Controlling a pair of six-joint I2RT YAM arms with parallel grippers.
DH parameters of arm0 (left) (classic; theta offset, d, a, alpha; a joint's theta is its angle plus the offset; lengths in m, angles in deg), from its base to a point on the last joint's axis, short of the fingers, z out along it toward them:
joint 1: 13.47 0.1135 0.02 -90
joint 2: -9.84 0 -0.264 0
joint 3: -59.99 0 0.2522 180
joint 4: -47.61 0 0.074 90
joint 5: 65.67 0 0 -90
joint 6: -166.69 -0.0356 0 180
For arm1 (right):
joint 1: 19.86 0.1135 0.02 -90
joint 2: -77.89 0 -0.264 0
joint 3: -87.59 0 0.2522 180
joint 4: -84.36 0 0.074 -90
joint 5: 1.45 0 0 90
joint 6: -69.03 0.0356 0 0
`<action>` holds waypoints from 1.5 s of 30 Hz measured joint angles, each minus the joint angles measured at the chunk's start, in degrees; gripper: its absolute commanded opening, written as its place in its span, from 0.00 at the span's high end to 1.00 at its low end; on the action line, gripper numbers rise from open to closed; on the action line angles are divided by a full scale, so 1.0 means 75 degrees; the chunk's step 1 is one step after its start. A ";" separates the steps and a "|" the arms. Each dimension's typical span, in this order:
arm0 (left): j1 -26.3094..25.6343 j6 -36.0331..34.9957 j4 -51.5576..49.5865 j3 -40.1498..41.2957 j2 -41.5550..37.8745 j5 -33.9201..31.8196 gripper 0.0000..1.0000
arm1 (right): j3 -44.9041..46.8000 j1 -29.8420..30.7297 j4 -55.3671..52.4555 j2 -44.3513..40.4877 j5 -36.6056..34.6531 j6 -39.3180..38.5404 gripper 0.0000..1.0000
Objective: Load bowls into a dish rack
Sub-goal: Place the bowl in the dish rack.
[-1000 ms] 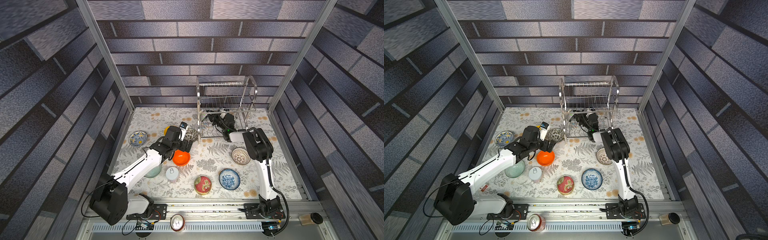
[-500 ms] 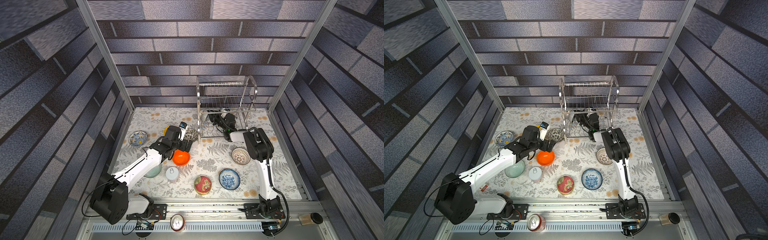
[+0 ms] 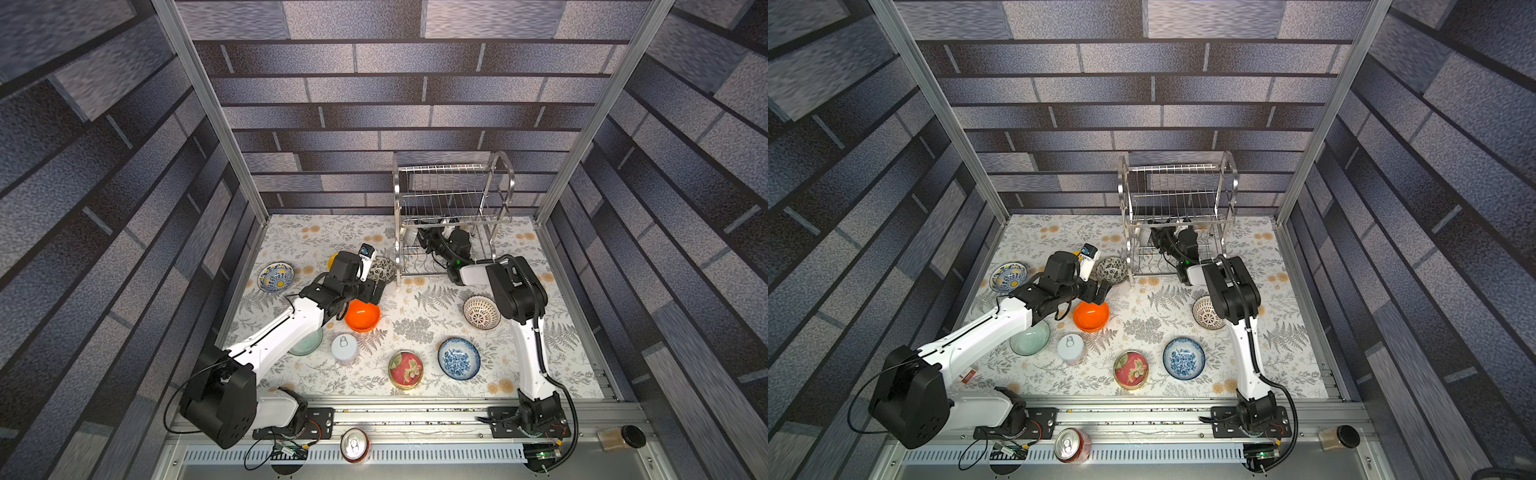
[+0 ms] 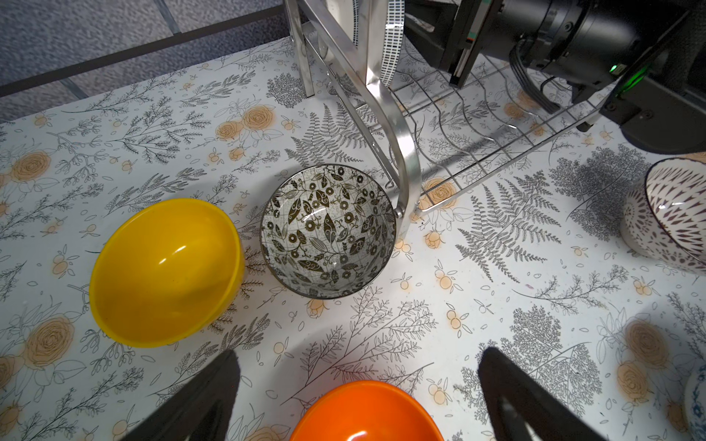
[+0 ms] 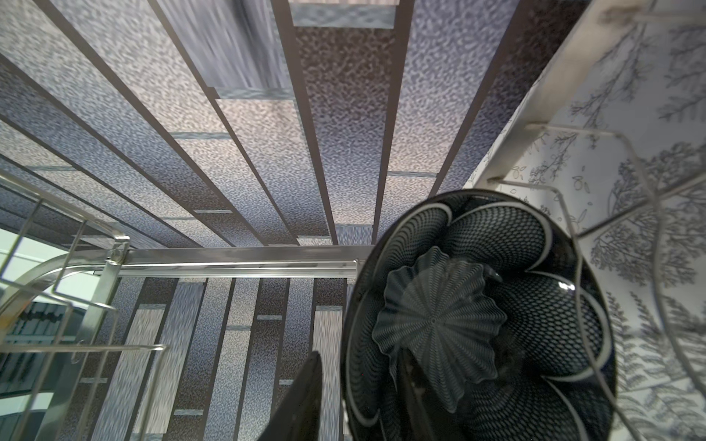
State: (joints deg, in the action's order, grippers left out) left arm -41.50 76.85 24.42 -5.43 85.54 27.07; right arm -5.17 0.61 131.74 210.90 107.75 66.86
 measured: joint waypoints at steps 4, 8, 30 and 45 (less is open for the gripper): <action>0.0000 0.0003 0.0000 -0.0003 0.0000 0.0000 0.01 | 0.0187 -0.0032 0.0047 -0.0020 0.0000 0.0000 0.57; 0.0000 0.0003 0.0000 -0.0006 0.0000 0.0003 0.00 | 0.0338 -0.0052 0.0055 -0.0114 -0.0003 -0.0035 0.52; 0.0015 0.0006 0.0000 -0.0006 0.0041 0.0006 0.00 | 0.0466 -0.0082 -0.1093 -0.0458 0.0286 -0.1131 0.34; 0.0050 0.0029 0.0000 -0.0006 0.0073 0.0029 0.00 | 0.0522 -0.0082 -0.2285 -0.0927 0.0280 -0.2180 0.35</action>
State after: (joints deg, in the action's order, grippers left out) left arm -41.13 77.07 24.42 -5.48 86.09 27.29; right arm -1.26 -0.01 114.61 203.95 109.85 50.51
